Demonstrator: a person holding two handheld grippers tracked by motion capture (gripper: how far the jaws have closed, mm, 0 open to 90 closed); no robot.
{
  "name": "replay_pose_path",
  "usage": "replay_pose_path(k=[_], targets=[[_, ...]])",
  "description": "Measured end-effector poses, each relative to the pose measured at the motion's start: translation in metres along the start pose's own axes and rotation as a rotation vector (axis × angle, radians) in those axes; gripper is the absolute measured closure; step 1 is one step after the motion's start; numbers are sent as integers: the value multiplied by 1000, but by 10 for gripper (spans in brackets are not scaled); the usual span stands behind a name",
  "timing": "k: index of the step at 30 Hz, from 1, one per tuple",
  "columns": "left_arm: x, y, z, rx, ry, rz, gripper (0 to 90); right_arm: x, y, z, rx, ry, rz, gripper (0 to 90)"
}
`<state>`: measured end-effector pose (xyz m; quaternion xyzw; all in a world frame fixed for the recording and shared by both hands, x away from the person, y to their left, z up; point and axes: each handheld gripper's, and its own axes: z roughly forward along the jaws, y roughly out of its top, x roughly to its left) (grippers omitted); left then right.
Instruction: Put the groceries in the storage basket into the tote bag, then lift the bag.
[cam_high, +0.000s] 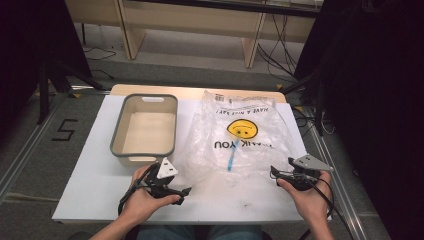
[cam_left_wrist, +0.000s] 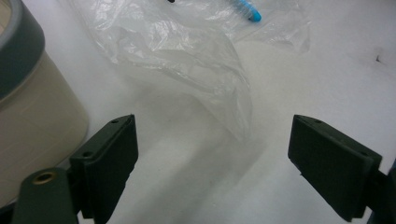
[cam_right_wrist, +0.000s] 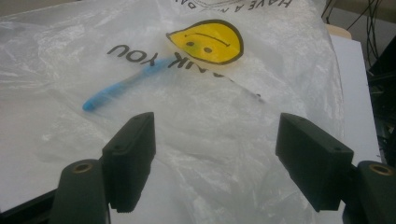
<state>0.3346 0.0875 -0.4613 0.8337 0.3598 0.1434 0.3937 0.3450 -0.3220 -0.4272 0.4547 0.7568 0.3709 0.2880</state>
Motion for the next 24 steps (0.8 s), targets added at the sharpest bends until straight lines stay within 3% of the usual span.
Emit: replay_pose_path(k=[13, 24], targets=[[1, -1, 1, 3, 0, -1, 159, -3, -3, -2, 17, -12, 34, 293], [-3, 4, 4, 7, 2, -11, 160, -13, -14, -6, 78, -4, 62, 213]])
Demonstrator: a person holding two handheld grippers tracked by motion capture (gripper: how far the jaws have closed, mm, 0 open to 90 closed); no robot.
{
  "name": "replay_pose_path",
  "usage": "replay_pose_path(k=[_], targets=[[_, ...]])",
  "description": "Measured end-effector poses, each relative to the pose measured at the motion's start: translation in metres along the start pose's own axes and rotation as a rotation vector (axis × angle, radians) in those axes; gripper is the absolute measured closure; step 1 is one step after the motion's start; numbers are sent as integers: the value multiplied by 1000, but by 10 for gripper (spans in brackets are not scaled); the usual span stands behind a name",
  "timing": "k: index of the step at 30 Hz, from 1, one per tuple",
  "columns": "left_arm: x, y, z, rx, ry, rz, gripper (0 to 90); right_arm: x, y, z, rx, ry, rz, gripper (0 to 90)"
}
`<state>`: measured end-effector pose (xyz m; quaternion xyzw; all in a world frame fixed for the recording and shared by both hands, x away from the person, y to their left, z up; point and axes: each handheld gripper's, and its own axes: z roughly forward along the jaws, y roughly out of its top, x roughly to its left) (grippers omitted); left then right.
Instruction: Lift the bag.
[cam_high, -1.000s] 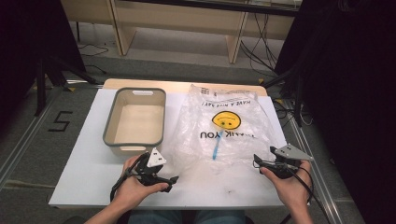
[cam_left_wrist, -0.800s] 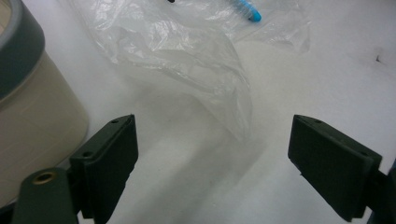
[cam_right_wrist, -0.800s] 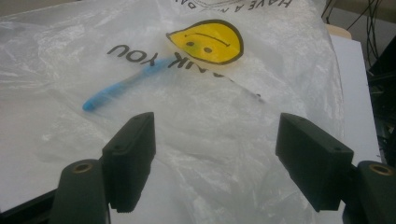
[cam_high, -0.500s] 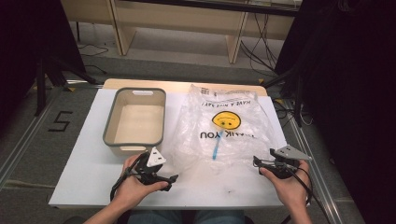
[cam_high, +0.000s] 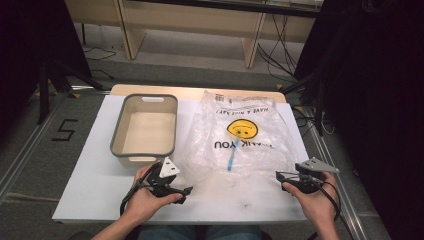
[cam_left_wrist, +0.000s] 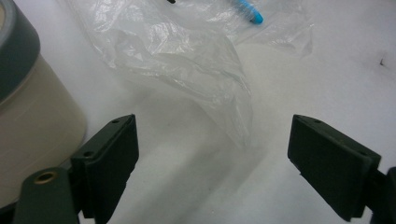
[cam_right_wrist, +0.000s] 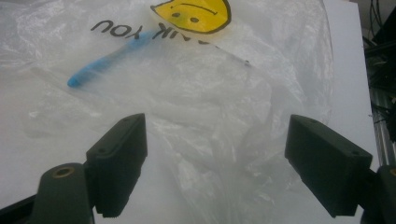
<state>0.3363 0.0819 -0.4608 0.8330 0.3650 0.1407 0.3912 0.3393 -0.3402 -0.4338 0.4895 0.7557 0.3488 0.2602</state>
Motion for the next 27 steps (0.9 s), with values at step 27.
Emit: replay_pose_path(k=[27], targets=[[-3, -5, 22, 52, -29, 9, 215, -1, -24, 10, 209, 54, -71, 251]])
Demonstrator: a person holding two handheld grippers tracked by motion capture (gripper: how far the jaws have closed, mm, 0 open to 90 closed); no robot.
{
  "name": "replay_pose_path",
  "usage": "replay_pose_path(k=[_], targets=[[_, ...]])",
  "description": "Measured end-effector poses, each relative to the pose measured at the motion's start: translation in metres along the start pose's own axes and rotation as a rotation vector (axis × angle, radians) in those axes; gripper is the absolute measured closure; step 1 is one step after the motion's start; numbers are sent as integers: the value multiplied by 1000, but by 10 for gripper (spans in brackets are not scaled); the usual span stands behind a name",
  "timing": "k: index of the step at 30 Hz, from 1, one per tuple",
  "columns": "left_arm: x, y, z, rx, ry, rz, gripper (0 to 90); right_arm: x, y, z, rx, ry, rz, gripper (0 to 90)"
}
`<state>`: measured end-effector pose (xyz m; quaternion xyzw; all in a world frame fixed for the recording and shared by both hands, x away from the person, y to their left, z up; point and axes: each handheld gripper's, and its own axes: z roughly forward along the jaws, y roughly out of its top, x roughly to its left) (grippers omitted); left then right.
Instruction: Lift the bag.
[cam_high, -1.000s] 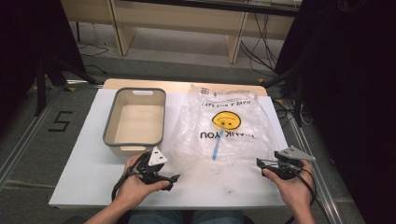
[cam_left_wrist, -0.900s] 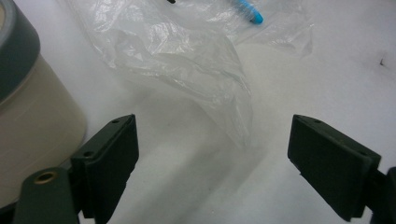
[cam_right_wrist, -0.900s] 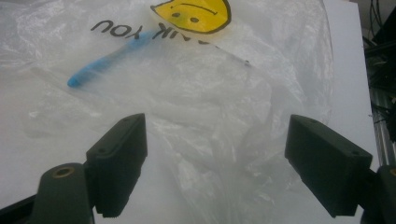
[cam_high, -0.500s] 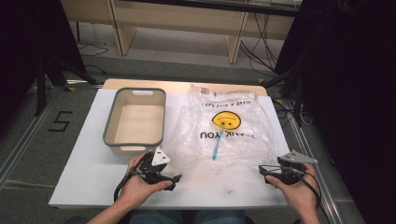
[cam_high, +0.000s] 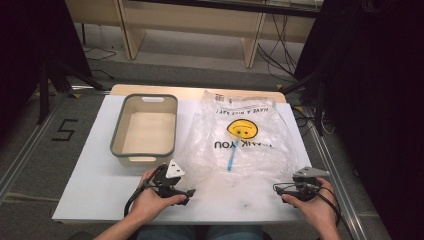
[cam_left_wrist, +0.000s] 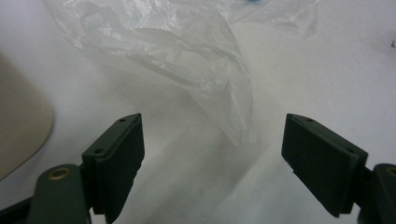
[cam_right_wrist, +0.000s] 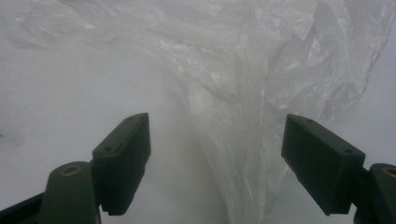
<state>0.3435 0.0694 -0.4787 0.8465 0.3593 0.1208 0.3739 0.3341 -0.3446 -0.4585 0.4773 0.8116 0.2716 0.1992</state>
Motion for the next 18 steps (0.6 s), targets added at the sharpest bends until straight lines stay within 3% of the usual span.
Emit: replay_pose_path(k=[5, 11, 18], targets=[[-3, 2, 9, 17, -17, 12, 255, -1, -5, 5, 42, 17, -5, 273], [-3, 1, 19, 33, -43, 20, 372, -2, -6, 9, 54, 46, -8, 369], [-4, 2, 20, 50, -10, 55, 468, -3, -8, 11, 73, 53, -7, 410]])
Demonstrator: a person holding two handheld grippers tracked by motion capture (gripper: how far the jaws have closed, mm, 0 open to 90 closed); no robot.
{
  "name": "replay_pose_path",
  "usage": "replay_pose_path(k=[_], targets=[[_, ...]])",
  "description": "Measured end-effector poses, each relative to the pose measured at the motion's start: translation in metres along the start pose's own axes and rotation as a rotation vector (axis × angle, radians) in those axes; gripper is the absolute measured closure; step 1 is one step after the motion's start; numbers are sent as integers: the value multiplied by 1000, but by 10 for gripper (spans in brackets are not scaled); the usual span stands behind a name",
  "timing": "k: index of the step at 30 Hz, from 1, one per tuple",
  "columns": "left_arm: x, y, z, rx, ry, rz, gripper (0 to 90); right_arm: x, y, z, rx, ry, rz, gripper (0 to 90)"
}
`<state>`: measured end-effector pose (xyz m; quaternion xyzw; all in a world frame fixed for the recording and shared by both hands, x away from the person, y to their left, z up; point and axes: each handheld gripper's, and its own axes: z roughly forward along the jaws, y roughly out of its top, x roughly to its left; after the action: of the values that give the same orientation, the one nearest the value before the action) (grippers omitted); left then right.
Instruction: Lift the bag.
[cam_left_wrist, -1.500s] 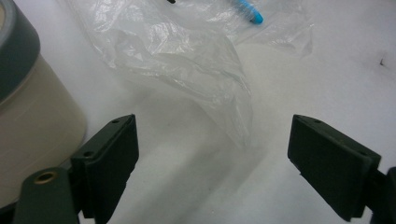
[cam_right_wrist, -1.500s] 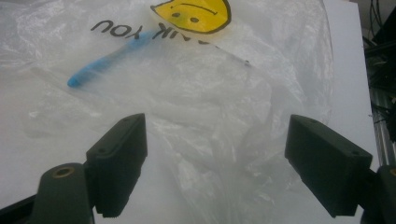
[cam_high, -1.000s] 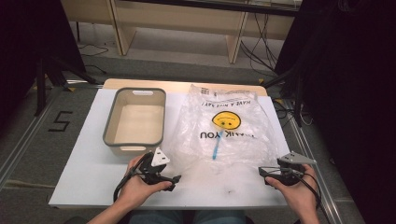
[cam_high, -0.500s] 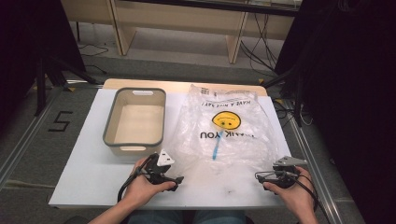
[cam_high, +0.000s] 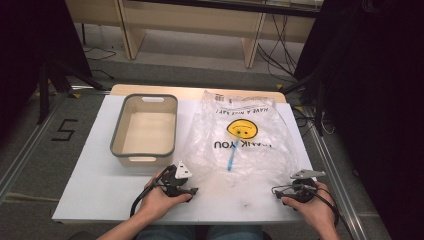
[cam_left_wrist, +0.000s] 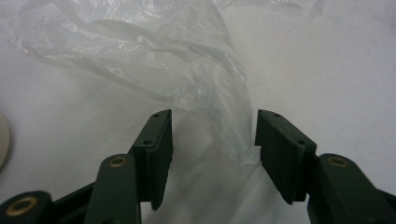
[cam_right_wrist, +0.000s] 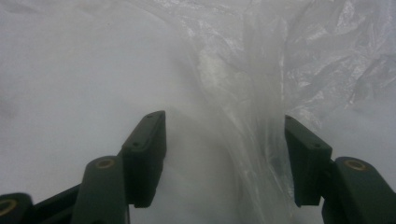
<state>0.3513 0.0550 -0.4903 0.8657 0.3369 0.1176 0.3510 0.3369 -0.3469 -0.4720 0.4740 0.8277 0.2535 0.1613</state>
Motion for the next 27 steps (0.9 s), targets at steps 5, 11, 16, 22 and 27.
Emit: replay_pose_path(k=[5, 11, 16, 22, 27], targets=[[-1, 3, 0, 16, 7, 0, 535, -1, 0, -1, -2, 3, -4, 482], [-3, 7, 1, 26, 15, -9, 704, 0, 2, -1, 12, 11, -15, 596], [-8, 10, 4, 36, 26, 3, 824, 1, 3, -1, 12, 21, -7, 698], [-9, 11, 4, 31, 27, 7, 889, -1, 1, -1, -3, 32, 31, 859], [-4, 15, -6, -19, 35, 3, 891, -2, 0, -2, -15, 36, 55, 896]])
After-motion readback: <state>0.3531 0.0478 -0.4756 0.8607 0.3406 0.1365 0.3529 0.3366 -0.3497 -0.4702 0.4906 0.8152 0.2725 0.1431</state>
